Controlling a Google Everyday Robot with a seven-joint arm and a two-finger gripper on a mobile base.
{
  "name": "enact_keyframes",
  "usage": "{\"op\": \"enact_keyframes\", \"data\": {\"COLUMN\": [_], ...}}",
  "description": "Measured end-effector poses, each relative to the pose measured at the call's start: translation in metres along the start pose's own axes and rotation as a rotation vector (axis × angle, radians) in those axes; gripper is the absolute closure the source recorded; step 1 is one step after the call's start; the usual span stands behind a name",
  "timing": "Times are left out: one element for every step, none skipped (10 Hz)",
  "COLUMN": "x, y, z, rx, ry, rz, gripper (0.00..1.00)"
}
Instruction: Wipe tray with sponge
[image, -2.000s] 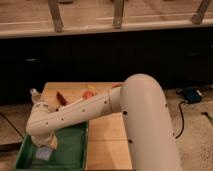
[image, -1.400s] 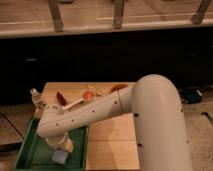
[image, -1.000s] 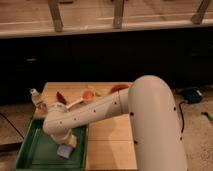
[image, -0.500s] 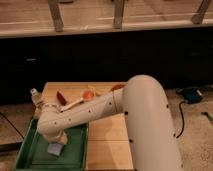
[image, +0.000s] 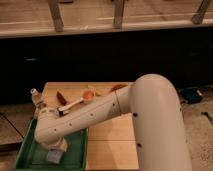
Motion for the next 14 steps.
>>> {"op": "enact_keyframes", "data": {"x": [0.002, 0.006, 0.013, 0.019, 0.029, 0.035, 0.041, 0.043, 0.043, 0.035, 0.032, 0.026, 0.016, 0.010], "y": [0.014, 0.027, 0.036, 0.039, 0.037, 0.031, 0.018, 0.001, -0.009, -0.034, -0.040, -0.043, -0.045, -0.038], "z": [-0.001, 0.001, 0.004, 0.009, 0.017, 0.021, 0.025, 0.029, 0.030, 0.030, 0.028, 0.024, 0.018, 0.013], "rx": [-0.019, -0.041, -0.051, -0.052, -0.042, -0.025, 0.001, 0.033, 0.051, 0.098, 0.113, 0.120, 0.119, 0.102], "ry": [0.007, 0.014, 0.020, 0.026, 0.033, 0.038, 0.043, 0.044, 0.046, 0.035, 0.035, 0.033, 0.032, 0.033], "rz": [0.020, 0.040, 0.057, 0.064, 0.067, 0.061, 0.046, 0.018, -0.002, -0.055, -0.071, -0.079, -0.086, -0.081], "gripper": [1.00, 1.00, 1.00, 1.00, 1.00, 1.00, 1.00, 1.00, 1.00, 1.00, 1.00, 1.00, 1.00, 1.00]}}
